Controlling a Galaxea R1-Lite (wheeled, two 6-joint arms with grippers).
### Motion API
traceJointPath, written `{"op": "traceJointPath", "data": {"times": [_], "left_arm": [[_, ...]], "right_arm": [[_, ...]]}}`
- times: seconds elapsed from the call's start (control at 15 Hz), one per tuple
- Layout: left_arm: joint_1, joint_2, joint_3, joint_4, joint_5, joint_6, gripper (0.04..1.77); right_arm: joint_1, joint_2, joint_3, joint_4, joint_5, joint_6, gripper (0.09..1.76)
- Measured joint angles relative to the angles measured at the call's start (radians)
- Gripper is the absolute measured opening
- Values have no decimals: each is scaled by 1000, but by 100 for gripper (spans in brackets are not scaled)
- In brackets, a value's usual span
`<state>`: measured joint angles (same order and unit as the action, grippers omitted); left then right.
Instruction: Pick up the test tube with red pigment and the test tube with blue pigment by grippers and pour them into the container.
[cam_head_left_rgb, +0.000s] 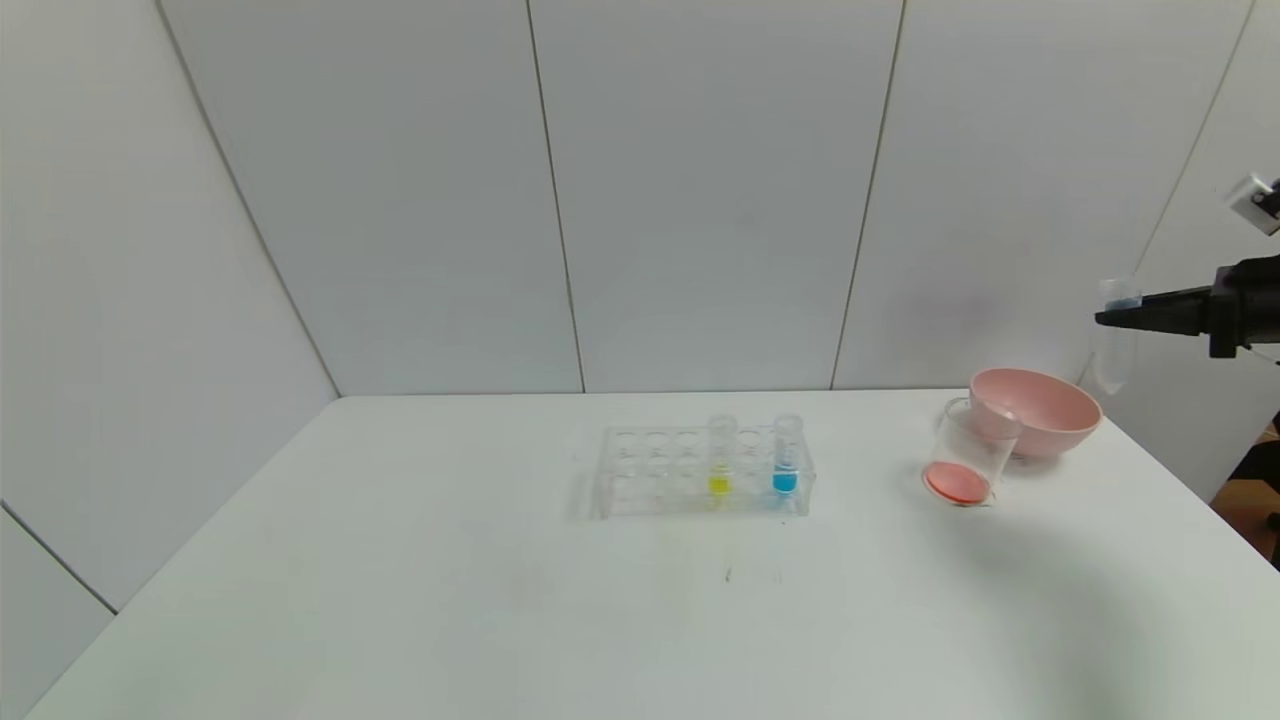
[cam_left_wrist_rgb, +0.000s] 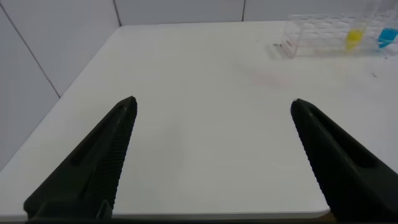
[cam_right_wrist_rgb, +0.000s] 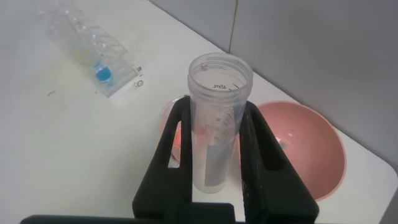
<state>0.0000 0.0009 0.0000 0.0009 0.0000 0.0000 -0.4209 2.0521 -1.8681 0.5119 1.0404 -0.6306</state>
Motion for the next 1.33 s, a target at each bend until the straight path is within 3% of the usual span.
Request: {"op": "traceJointPath", "data": {"times": [0.33,0.53,0.93,1.2,1.33], "left_arm": [[0,0,0,0,0,0,176],[0,0,0,0,0,0,176],[0,0,0,0,0,0,176],[0,0,0,0,0,0,176],[0,0,0,0,0,0,176]], "right_arm": [[-77,-41,61,-26,17,141,50],[-103,-50,76,-142,12,273,50],[-61,-55,256,-667,-207,546,50],[-44,-57,440,-977,-291,600,50],[-42,-56,509,-1063,-314,616,50]]}}
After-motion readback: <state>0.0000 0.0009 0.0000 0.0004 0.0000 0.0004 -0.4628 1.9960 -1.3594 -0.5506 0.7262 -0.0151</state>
